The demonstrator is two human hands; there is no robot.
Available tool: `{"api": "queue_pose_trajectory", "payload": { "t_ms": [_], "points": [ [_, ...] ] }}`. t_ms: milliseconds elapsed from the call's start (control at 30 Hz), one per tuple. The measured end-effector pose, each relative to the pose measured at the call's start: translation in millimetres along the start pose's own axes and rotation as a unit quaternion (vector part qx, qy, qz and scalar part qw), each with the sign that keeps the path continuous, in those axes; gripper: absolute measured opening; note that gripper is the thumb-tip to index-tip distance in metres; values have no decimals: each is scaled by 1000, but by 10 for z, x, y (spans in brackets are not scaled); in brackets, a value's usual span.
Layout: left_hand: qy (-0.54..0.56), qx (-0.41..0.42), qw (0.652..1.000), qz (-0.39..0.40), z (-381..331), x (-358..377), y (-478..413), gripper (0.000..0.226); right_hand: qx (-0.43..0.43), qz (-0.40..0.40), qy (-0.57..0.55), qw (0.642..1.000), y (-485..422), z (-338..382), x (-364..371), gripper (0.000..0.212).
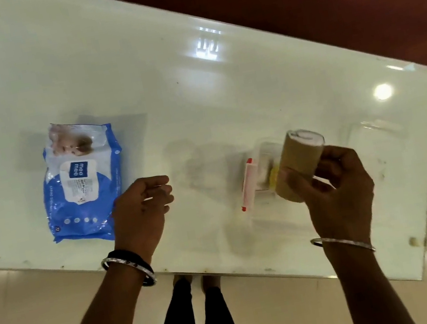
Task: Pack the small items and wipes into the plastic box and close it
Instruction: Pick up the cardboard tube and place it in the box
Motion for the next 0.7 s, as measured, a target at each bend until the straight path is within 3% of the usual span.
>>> {"api": "queue_pose_trajectory", "payload": {
  "t_ms": [133, 267, 433, 500, 700],
  "points": [
    [-7, 10, 1000, 13, -7, 135, 92, 20, -26, 106, 143, 984, 26, -253, -238, 47],
    [-50, 33, 997, 44, -26, 337, 211, 14, -64, 234, 317, 917, 158, -546, 4, 45],
    [-122, 87, 985, 84, -133, 664, 399, 16, -37, 257, 347, 901, 85, -763, 185, 43],
    [-130, 97, 983, 90, -173, 783, 454, 20, -27, 248, 331, 910, 62, -782, 234, 40],
    [-157, 102, 980, 66, -184, 962, 506, 25, -13, 238, 349, 906, 31, -831, 284, 36]
  ]
}}
Point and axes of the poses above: each hand's wrist, its own y-axis away from the middle knuckle, its own x-axis out of the palm, z = x × y, the point moved 8 cm from there along -y, towards the middle knuckle, and after that the axes turned 14 degrees about -y, right-handed, at the moved point
